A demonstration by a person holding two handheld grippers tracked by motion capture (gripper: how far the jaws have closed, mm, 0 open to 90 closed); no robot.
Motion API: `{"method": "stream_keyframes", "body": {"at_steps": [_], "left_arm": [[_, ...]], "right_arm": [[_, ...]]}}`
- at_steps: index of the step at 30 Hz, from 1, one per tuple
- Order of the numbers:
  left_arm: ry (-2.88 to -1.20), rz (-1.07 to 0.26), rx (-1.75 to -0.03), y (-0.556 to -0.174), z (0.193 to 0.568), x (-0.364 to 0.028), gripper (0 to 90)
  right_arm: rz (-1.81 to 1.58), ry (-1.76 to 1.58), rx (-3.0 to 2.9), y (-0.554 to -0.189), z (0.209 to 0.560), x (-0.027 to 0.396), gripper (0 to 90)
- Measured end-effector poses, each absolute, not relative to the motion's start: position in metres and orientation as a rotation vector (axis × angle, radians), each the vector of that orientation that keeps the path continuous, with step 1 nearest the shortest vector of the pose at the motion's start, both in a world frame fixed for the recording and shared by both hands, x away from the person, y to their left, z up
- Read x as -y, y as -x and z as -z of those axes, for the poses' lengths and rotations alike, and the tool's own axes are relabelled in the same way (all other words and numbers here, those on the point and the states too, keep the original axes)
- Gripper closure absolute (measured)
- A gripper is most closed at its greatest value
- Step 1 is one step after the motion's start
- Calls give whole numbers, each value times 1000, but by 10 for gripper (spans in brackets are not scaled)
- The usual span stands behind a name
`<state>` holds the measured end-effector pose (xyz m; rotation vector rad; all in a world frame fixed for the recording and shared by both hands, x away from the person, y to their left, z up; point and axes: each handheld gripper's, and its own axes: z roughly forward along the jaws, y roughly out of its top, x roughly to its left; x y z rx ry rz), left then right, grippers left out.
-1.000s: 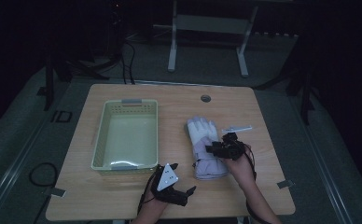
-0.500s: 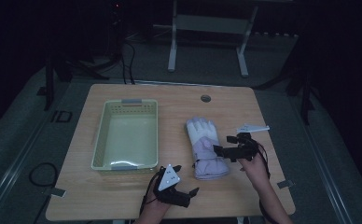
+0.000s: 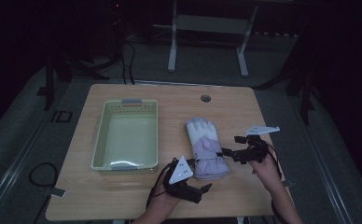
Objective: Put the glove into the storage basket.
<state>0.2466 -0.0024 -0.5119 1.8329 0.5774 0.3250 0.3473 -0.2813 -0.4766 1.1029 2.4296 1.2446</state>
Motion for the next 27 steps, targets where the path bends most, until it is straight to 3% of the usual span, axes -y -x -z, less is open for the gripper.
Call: {"method": "stream_keyframes", "body": {"at_steps": [4, 7, 12, 17, 23, 24, 27], "left_arm": [[-1859, -338, -633, -264, 501, 7, 55], [-1848, -299, -701, -294, 497, 9, 46], [-1847, -296, -802, -319, 498, 16, 37], [-1886, -367, -858, -333, 506, 26, 61], [-1913, -336, -949, -348, 518, 28, 97], [-1919, -333, -960, -349, 519, 27, 161], [-1969, -272, -1054, -358, 530, 26, 161]], "right_arm": [[-1273, -1070, -2412, -346, 472, 282, 114], [-1270, -1076, -2402, -351, 472, 279, 183], [-1241, -1061, -2417, -363, 478, 273, 417], [-1224, -1087, -2412, -372, 493, 265, 455], [-1207, -1129, -2429, -374, 510, 262, 469], [-1189, -1157, -2459, -377, 519, 262, 468], [-1175, -1199, -2478, -378, 528, 263, 462]]}}
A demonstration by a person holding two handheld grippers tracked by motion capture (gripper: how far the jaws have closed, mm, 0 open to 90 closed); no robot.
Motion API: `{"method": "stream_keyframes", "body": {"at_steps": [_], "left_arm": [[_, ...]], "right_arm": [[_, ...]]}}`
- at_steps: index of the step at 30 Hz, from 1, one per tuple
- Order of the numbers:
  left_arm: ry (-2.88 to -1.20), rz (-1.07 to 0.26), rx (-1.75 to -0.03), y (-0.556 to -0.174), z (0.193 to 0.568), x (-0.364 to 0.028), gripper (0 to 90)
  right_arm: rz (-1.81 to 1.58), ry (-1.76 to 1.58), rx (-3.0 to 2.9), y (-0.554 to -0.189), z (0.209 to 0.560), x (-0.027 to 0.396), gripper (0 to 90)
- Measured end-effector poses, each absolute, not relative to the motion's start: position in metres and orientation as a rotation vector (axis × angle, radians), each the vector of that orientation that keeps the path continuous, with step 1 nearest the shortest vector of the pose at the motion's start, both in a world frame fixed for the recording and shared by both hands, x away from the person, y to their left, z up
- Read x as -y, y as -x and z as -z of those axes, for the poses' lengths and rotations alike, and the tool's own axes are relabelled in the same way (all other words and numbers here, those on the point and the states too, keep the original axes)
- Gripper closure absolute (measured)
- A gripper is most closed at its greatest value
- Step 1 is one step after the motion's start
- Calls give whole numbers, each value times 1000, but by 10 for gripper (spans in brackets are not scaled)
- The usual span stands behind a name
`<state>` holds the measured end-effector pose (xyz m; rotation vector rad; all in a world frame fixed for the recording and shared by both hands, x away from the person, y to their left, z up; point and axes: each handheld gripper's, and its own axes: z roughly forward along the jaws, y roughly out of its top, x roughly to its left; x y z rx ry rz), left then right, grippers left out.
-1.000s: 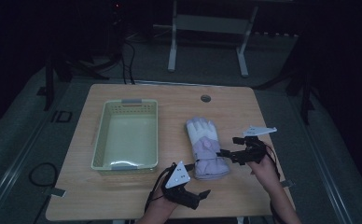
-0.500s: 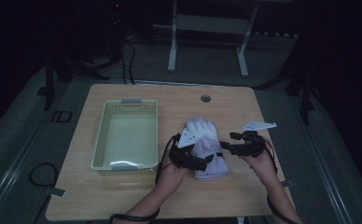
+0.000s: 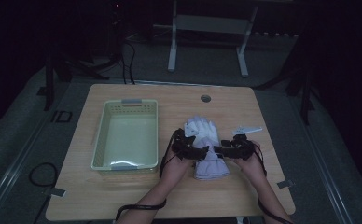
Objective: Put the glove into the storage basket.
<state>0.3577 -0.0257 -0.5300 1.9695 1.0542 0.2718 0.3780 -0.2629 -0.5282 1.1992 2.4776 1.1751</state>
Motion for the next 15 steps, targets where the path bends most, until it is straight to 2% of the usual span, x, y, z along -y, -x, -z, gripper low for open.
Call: {"method": "stream_keyframes", "body": {"at_steps": [3, 6, 8, 9, 14, 15], "left_arm": [[-2033, -249, -1088, -361, 545, 28, 161], [-2005, -166, -1144, -365, 552, 26, 161], [-2005, -166, -1144, -365, 552, 26, 162], [-1991, -95, -1160, -369, 557, 23, 165], [-1940, 63, -1151, -375, 566, 18, 295], [-1932, 92, -1149, -378, 568, 17, 306]], "right_arm": [[-1178, -1225, -2488, -380, 533, 265, 460], [-1159, -1236, -2510, -382, 540, 264, 465], [-1176, -1243, -2523, -384, 542, 265, 465], [-1178, -1254, -2541, -386, 545, 265, 484], [-1184, -1280, -2579, -391, 550, 266, 503], [-1188, -1291, -2584, -391, 551, 266, 538]]}}
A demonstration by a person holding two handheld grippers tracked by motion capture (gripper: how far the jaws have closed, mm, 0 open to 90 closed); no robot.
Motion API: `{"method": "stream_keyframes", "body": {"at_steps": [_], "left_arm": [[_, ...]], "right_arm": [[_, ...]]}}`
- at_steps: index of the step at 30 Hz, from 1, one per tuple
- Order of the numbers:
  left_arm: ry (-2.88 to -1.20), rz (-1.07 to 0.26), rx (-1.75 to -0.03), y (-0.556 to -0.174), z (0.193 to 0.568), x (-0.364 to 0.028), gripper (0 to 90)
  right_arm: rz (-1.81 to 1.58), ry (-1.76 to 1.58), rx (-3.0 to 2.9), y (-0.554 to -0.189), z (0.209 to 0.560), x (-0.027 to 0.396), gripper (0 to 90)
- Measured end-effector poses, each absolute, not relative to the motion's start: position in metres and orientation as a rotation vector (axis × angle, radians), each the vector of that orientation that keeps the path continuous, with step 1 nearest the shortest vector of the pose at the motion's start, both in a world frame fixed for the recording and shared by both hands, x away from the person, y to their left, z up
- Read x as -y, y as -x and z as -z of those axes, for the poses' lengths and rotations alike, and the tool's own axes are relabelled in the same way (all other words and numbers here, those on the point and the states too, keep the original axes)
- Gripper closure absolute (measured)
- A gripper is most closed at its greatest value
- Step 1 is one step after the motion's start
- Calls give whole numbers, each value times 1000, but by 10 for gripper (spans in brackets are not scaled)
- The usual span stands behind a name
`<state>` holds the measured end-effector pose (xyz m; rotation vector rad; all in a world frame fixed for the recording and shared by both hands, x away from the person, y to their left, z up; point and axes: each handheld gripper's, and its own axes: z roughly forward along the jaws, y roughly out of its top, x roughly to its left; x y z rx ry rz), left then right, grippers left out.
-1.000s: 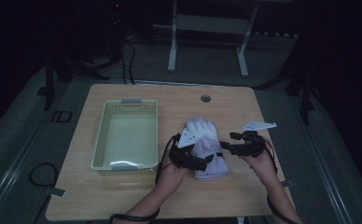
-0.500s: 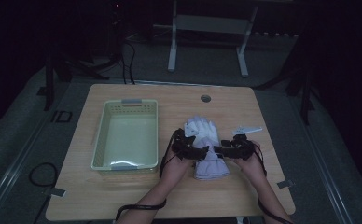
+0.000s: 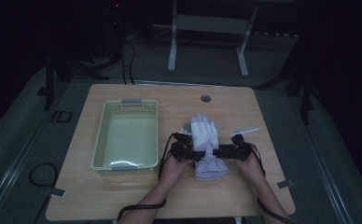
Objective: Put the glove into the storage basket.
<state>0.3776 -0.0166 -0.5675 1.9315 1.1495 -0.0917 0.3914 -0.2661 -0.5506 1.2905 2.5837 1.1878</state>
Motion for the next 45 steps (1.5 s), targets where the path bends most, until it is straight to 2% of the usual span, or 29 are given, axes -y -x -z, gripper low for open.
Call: {"method": "stream_keyframes", "body": {"at_steps": [3, 6, 9, 14, 28, 40, 45], "left_arm": [[-1930, 134, -1133, -380, 568, 16, 352], [-1917, 191, -1114, -382, 568, 14, 450], [-1926, 182, -1091, -380, 565, 13, 570], [-1963, 134, -1064, -374, 554, 17, 651], [-1989, 91, -1006, -362, 514, 14, 686], [-1999, 58, -964, -358, 474, -5, 691], [-1995, 40, -953, -360, 455, -25, 692]], "right_arm": [[-1213, -1289, -2606, -391, 552, 265, 637], [-1195, -1274, -2614, -390, 550, 262, 701], [-1165, -1253, -2596, -386, 546, 259, 789], [-1201, -1257, -2541, -377, 540, 260, 812], [-1258, -1213, -2488, -360, 505, 262, 822], [-1302, -1135, -2466, -354, 466, 247, 822], [-1308, -1093, -2459, -357, 447, 230, 822]]}}
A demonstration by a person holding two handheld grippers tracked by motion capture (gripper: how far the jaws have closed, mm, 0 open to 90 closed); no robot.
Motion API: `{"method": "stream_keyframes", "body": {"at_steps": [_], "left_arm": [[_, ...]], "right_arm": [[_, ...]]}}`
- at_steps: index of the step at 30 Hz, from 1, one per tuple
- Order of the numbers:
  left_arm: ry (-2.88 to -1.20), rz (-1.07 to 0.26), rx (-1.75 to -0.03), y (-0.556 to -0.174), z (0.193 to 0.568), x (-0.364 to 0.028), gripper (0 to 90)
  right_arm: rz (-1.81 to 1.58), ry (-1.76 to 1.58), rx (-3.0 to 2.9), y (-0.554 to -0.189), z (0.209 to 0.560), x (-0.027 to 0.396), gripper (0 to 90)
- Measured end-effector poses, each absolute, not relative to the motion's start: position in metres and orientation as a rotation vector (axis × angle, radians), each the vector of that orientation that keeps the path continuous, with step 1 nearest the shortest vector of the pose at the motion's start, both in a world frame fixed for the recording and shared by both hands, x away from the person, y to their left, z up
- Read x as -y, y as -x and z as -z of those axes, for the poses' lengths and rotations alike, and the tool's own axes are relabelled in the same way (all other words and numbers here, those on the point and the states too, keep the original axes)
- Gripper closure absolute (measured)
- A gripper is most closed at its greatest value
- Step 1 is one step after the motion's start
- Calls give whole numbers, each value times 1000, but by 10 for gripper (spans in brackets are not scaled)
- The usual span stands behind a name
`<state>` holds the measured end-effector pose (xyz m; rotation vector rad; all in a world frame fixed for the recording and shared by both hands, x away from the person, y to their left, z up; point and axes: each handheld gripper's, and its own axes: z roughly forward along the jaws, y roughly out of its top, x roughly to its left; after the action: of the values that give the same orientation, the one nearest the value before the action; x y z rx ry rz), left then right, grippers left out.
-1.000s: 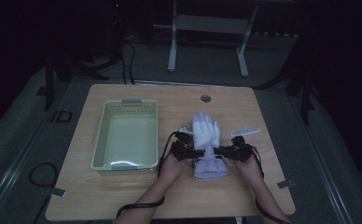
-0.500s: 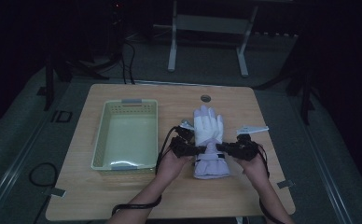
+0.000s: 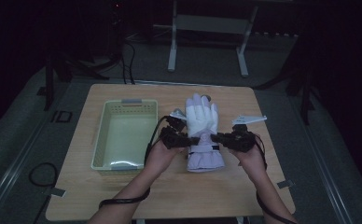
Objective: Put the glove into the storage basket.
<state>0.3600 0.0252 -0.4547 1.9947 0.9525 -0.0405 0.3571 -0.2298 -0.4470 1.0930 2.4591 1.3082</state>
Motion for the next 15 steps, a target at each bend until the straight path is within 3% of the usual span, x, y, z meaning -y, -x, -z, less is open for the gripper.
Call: {"method": "stream_keyframes", "body": {"at_steps": [15], "left_arm": [[-1962, -31, -1010, -362, 428, -93, 693]], "right_arm": [[-1321, -980, -2505, -377, 415, 161, 823]]}}
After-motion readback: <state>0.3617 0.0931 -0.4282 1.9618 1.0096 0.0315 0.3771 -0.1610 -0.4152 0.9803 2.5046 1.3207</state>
